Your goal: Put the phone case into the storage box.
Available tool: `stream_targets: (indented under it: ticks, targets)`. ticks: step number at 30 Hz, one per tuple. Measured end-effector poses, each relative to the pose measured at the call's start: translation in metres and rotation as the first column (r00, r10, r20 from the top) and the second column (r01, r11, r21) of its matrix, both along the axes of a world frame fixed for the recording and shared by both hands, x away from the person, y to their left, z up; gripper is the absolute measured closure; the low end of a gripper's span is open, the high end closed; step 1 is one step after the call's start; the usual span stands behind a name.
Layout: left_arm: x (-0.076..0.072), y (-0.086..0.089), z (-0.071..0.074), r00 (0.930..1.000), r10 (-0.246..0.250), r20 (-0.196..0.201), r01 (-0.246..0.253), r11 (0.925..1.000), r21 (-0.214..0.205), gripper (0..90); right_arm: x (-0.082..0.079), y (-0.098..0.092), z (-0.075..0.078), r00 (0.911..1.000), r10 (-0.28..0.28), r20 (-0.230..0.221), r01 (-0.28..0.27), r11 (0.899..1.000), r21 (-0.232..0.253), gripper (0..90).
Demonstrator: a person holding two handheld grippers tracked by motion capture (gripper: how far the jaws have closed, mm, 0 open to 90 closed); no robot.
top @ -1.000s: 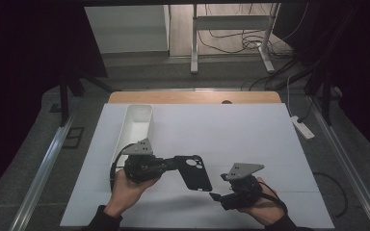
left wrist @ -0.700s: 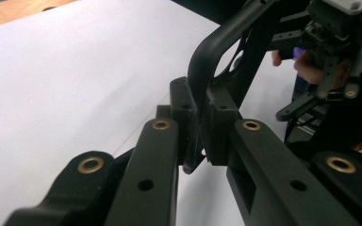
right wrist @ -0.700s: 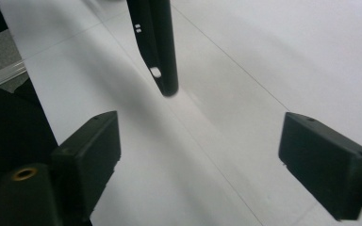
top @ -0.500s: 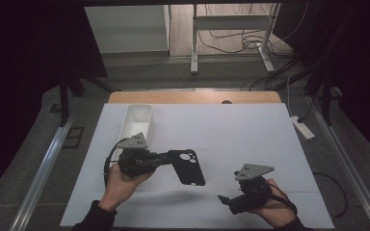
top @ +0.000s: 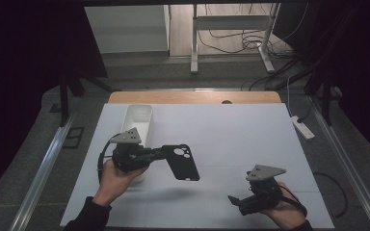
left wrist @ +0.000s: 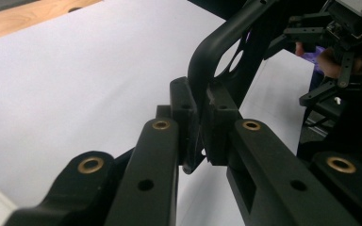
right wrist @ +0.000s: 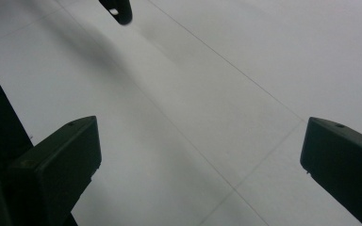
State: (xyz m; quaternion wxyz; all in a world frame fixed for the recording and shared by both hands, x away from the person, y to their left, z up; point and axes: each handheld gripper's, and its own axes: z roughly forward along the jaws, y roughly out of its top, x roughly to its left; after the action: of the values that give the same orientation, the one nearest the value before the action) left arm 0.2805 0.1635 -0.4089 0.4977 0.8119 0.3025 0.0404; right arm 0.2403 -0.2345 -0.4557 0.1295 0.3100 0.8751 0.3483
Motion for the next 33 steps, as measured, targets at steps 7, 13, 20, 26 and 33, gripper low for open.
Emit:
stream_targets:
  ticks: [7, 13, 20, 26, 33]
  targets:
    - [0.006, 0.006, 0.003, 0.9999, 0.012, -0.001, -0.012, 0.9999, 0.010, 83.9, -0.001, -0.018, -0.001, 0.9978, -0.066, -0.008, 0.066, 0.997, 0.030, 0.0]
    - [0.009, 0.013, 0.005, 0.9998, 0.017, -0.006, -0.017, 0.9999, 0.001, 84.0, -0.003, -0.027, -0.002, 0.9932, -0.116, -0.008, 0.116, 0.993, 0.022, 0.0]
    - [0.011, 0.020, 0.008, 0.9995, 0.030, -0.002, -0.030, 0.9995, 0.007, 84.0, -0.006, -0.035, -0.003, 0.9856, -0.168, -0.019, 0.168, 0.986, 0.013, 0.0]
    - [0.014, 0.023, 0.014, 0.9995, 0.032, 0.005, -0.032, 0.9995, 0.006, 84.0, -0.009, -0.046, -0.006, 0.9742, -0.225, -0.019, 0.225, 0.974, -0.016, 0.0]
    - [0.018, 0.025, 0.018, 0.9993, 0.038, 0.003, -0.038, 0.9992, 0.015, 84.0, -0.018, -0.061, -0.007, 0.9599, -0.278, -0.036, 0.277, 0.960, -0.033, 0.0]
